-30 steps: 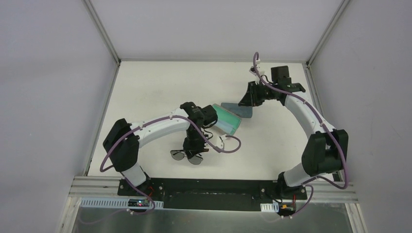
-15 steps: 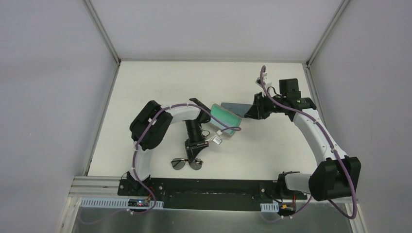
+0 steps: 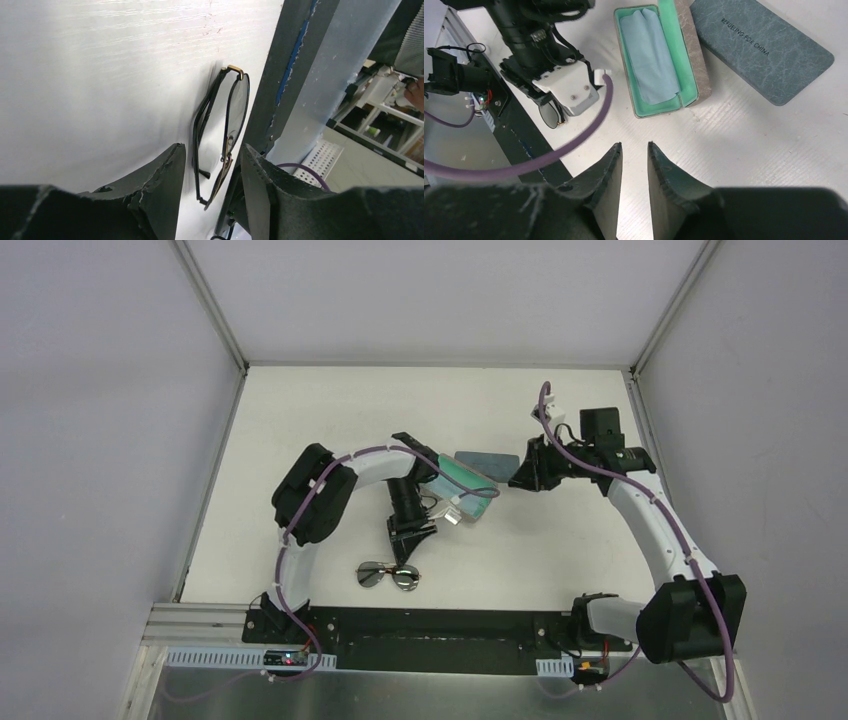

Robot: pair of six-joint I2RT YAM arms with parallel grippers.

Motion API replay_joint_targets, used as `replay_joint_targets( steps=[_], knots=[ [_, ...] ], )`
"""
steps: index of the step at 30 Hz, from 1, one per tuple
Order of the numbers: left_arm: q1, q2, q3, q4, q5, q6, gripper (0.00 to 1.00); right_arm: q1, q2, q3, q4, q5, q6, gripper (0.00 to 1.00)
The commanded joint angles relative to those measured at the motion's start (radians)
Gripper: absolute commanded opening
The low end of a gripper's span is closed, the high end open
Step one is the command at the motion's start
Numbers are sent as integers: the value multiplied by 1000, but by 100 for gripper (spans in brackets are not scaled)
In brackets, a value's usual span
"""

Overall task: Organize the sunglasses
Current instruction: Place the sunglasses at the center of the board, then pick up the sunglasses from the center of the board.

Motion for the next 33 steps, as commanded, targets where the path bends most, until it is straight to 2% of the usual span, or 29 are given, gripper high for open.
replay_joint_targets(
  steps=[1,6,10,11,14,18,21,25,33],
  knots=[
    [43,-137,72,-5,-2,-41,46,21,-60,24,9,52,-34,29],
    [150,-258,78,9,-4,-99,47,216,-81,40,7,195,-88,33],
    [328,-341,35,154,-3,-314,48,450,-37,66,18,345,-112,39],
    [381,-358,14,214,-31,-445,48,508,-13,75,19,372,-123,39],
    [535,-407,-30,370,-148,-681,47,671,77,120,48,461,-144,41],
    [708,-465,-61,476,-342,-843,48,837,213,192,96,537,-106,50],
    [845,-491,-75,501,-364,-878,48,951,295,229,116,592,-72,55],
    [918,-539,-105,551,-376,-933,50,1024,380,251,122,629,51,69],
    [945,-645,-187,564,-420,-955,63,1146,505,294,105,735,166,97]
  ],
)
